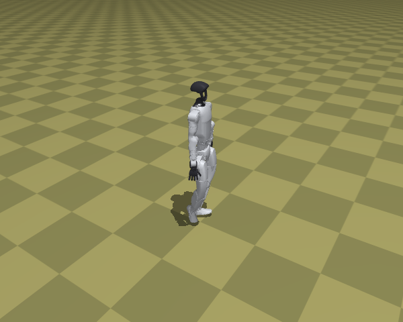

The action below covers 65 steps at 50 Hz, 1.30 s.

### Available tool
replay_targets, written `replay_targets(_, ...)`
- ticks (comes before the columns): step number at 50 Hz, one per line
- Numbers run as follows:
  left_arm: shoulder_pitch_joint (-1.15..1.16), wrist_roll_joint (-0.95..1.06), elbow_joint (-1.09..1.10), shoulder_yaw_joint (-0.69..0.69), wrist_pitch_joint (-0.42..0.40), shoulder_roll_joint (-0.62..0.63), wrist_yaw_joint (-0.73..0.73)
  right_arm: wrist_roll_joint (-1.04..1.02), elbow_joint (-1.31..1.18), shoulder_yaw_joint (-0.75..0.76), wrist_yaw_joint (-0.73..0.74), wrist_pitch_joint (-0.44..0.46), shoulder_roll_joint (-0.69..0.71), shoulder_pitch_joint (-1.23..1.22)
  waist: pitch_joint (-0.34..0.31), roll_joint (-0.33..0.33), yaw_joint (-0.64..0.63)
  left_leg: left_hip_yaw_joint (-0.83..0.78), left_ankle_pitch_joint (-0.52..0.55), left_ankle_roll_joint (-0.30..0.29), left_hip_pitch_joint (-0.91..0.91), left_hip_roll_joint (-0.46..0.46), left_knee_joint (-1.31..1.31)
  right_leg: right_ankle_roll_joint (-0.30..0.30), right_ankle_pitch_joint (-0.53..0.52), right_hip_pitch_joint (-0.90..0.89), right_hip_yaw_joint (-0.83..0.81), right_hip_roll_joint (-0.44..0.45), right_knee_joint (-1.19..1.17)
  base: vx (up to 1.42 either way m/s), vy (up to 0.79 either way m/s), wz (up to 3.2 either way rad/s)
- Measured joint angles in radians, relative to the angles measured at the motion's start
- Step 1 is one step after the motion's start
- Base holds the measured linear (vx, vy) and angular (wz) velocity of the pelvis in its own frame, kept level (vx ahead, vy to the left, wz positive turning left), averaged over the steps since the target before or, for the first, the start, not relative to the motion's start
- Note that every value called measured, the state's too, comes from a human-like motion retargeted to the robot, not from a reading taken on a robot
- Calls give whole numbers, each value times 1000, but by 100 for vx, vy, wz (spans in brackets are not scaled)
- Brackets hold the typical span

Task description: In place motions

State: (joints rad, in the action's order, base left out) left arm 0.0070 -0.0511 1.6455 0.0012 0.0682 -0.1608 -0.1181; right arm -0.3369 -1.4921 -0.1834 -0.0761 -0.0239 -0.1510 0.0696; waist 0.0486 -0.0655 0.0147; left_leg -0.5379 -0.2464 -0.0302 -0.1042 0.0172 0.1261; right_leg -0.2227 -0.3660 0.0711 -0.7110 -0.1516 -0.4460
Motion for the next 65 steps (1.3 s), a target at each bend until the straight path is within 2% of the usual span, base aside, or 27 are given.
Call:
replay_targets(2,-162,-30,-71,-34,-8,8,-60,61,-132,106,-2,39,-62,9,-84,26,71,76,-32,35,23,-12,2,58,-88,-224,84,-77,-359,-46,29,96)
replay_targets(5,-388,-79,-243,-26,-40,-14,-199,243,-208,246,-12,109,-157,43,-239,39,172,79,-34,94,-5,7,-44,57,31,-508,205,-167,-804,-66,35,103)
replay_targets(7,-484,-143,-350,19,-51,-8,-212,344,-208,304,-24,172,-182,93,-290,60,257,104,-20,117,9,-24,-52,58,91,-636,210,-183,-947,-44,16,126)
replay_targets(10,-544,-128,-477,4,-100,-12,-118,413,-208,396,63,174,-224,185,-285,80,339,76,8,125,34,-58,-68,69,157,-804,245,-169,-1050,2,2,75)
replay_targets(12,-523,-83,-564,-52,-145,-8,-62,436,-208,441,109,145,-240,276,-235,95,338,69,10,127,53,-65,-66,83,168,-838,251,-177,-1050,43,-8,28)
replay_targets(15,-482,-66,-658,-130,-188,-1,-62,431,-208,489,119,139,-233,380,-163,87,276,90,1,116,70,-45,-53,85,157,-790,254,-188,-982,24,-16,-20)
replay_targets(18,-446,-95,-666,-158,-195,3,-89,418,-208,476,102,160,-208,383,-150,49,188,50,-4,91,32,-13,-69,58,118,-623,256,-151,-802,-4,-17,-85)
replay_targets(23,-281,-119,-499,-177,-181,30,-91,397,-208,361,62,108,-152,305,-92,23,69,-1,-21,40,-14,36,-65,-7,36,-225,295,4,-198,15,-10,-71)
replay_targets(25,-172,-141,-387,-168,-156,44,-86,366,-208,293,60,80,-122,246,-67,0,63,7,-12,22,-15,67,-13,-28,136,-45,307,54,130,21,-11,-1)
replay_targets(27,-55,-165,-274,-75,-116,46,-63,327,-208,194,79,35,-82,130,-64,-27,22,-108,85,-27,-6,49,135,17,296,95,115,13,291,0,-13,-117)
replay_targets(28,-5,-166,-231,-9,-88,46,-57,322,-208,140,83,11,-55,41,-70,-48,-3,-178,192,-70,43,-1,302,59,360,109,39,-21,330,-18,-10,-175)
replay_targets(30,83,-144,-144,94,-59,37,-55,310,-123,87,59,-31,-11,-112,-75,-72,-111,-227,408,-13,302,-195,759,70,364,26,227,-49,357,-26,-16,-178)
replay_targets(32,155,-75,-55,165,-54,21,-69,299,48,20,4,-48,14,-251,-158,-7,-164,-27,307,7,586,-311,1139,86,327,18,307,9,366,-35,-30,-141)
replay_targets(33,173,-52,-17,204,-43,14,-89,299,119,-24,-23,-49,12,-347,-209,11,-215,2,259,10,701,-405,1316,116,317,25,256,29,374,-53,-27,-191)
replay_targets(35,214,-54,55,283,-21,7,-108,218,277,-36,17,-69,14,-490,-312,-12,-325,13,200,52,880,-525,1517,158,311,12,300,20,366,-60,-23,-219)
replay_targets(38,337,-94,55,341,14,-16,-116,150,457,-28,114,-118,-4,-651,-438,-87,-492,-46,91,161,1086,-556,1619,185,292,-66,436,-84,289,-26,-13,-186)
replay_targets(42,511,-111,55,374,34,-90,-78,189,594,12,124,-186,-18,-721,-445,-168,-619,-128,11,287,1237,-542,1585,225,316,-167,504,-172,183,30,9,-42)
replay_targets(45,546,-47,55,442,32,-94,-42,183,634,13,90,-207,-11,-751,-423,-183,-610,-146,10,283,1200,-541,1569,230,325,-174,502,-177,176,4,3,26)
replay_targets(50,457,63,55,480,-5,-62,-49,177,586,-39,105,-200,16,-703,-298,-121,-465,-17,139,99,958,-484,1499,219,315,-66,414,-55,299,3,1,87)
replay_targets(53,380,71,45,424,-22,-49,-60,178,504,-62,94,-187,35,-576,-196,-93,-337,8,195,4,704,-323,1246,167,321,-4,326,-28,358,15,10,156)
replay_targets(56,297,58,25,336,-31,-29,-59,157,377,-73,51,-163,34,-412,-90,-77,-222,45,224,-43,429,-100,809,106,337,40,235,-20,379,25,15,136)
replay_targets(58,228,50,18,272,-32,-14,-55,106,258,-75,10,-141,18,-269,-9,-48,-137,133,164,-85,233,47,422,80,342,47,186,14,359,44,24,115)
replay_targets(60,145,55,11,203,-22,-4,-62,36,125,-70,-16,-100,-17,-128,50,-17,-63,1,-54,-45,48,84,126,56,302,40,115,35,290,33,26,111)
replay_targets(61,80,57,-8,167,-5,8,-76,0,50,-32,-23,-67,-41,-81,66,12,-18,-58,-53,-12,27,39,49,24,180,12,28,25,190,2,33,138)
replay_targets(62,5,59,-33,136,9,18,-90,-25,-21,12,-28,-36,-64,-44,65,38,13,-50,-51,8,30,7,2,7,51,-46,-21,0,57,-31,34,100)
replay_targets(63,-89,60,-74,118,18,25,-102,-26,-81,64,-30,-11,-85,-26,28,61,18,91,-46,5,83,-3,13,20,-92,-161,7,-54,-141,-51,25,93)
replay_targets(65,-279,82,-186,47,3,19,-124,34,-173,172,-27,0,-131,23,-93,58,119,158,-29,38,69,16,-8,22,-137,-485,325,-31,-527,-66,27,159)
